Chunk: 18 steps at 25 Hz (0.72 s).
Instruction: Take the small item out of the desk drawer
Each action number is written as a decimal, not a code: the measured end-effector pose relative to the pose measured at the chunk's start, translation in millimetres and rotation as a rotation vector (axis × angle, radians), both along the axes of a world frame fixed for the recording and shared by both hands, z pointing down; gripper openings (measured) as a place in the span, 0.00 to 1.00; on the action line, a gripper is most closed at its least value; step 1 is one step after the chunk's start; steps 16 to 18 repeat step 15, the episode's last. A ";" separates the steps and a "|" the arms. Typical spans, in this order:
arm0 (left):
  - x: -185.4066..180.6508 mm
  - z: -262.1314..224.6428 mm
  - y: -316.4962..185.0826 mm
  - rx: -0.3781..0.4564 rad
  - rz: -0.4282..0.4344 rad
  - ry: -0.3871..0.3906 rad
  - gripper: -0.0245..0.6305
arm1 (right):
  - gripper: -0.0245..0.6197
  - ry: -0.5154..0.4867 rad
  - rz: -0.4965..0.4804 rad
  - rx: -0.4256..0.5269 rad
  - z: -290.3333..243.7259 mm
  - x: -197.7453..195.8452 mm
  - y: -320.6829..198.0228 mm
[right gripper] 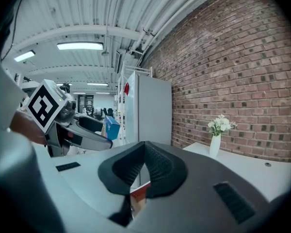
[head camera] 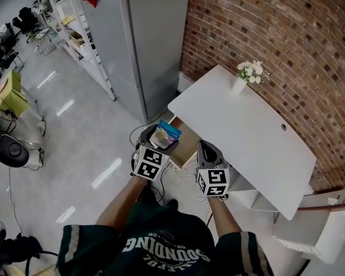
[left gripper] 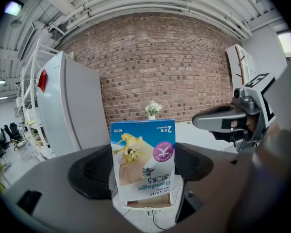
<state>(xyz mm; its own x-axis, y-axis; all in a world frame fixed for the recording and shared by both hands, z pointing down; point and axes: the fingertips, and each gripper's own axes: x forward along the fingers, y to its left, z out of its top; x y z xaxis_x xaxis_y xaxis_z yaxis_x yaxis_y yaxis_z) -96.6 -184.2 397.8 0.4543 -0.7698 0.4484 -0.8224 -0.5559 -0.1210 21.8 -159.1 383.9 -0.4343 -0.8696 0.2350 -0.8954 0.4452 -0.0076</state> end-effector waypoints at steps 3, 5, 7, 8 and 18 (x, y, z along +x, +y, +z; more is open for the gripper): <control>2.5 -0.9 -0.3 0.001 0.003 -0.002 0.67 | 0.08 -0.001 0.002 -0.003 0.4 1.6 -0.1; 4.6 1.0 -0.3 -0.001 0.005 0.000 0.67 | 0.08 -0.002 0.002 -0.004 1.5 3.3 0.5; 6.4 3.4 0.3 -0.006 0.005 0.002 0.67 | 0.07 -0.004 0.003 -0.005 2.8 4.8 1.0; 7.2 4.1 0.5 -0.007 0.006 0.002 0.67 | 0.07 -0.005 0.004 -0.006 3.2 5.4 1.2; 10.8 4.6 -5.7 -0.009 0.016 0.000 0.67 | 0.07 -0.007 0.004 -0.016 5.6 7.9 -2.7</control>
